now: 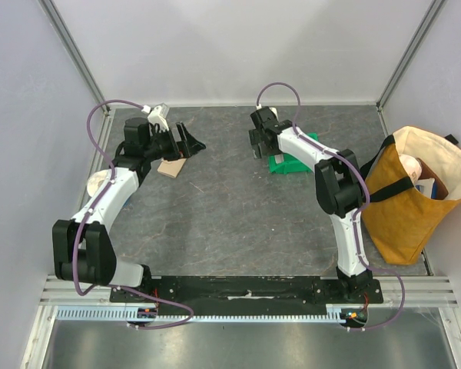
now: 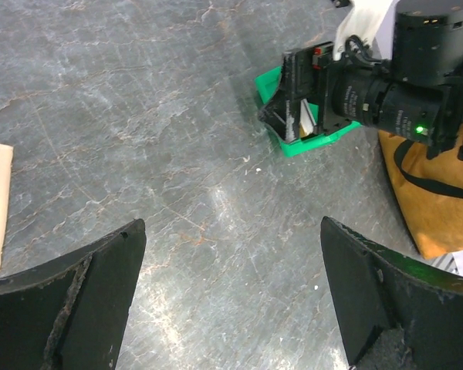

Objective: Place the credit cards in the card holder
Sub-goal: Move the storage box to the center of the board, then move the card holder to the center of the board.

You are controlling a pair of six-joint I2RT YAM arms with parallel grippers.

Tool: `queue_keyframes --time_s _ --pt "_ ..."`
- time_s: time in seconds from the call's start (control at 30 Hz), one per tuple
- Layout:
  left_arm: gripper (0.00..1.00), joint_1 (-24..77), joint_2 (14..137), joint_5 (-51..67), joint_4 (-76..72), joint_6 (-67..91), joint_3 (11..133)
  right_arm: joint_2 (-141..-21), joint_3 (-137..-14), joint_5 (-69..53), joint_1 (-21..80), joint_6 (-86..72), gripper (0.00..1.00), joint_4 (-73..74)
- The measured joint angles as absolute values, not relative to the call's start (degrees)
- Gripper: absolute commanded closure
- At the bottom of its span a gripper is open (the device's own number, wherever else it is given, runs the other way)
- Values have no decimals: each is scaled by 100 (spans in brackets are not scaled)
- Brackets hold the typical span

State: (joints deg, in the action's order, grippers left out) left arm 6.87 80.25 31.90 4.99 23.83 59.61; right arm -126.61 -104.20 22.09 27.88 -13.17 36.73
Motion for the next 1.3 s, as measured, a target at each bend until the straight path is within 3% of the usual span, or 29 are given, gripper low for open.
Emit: queue_keyframes --time_s 0.23,0.77,1.07,1.3 --pt "1 687 8418 2495 899 2163 6243 -12549 -10418 2137 2768 -1127 2 3671" --pt "1 598 11441 -56 2497 1553 8683 -10779 -9806 862 2768 -1245 2 3393" --pt "6 528 11852 -276 2936 1531 8611 -10326 -8779 108 2770 -1389 2 3194" --pt "7 923 10860 386 2412 1660 7179 -10053 -7824 -558 2836 -1592 2 2858"
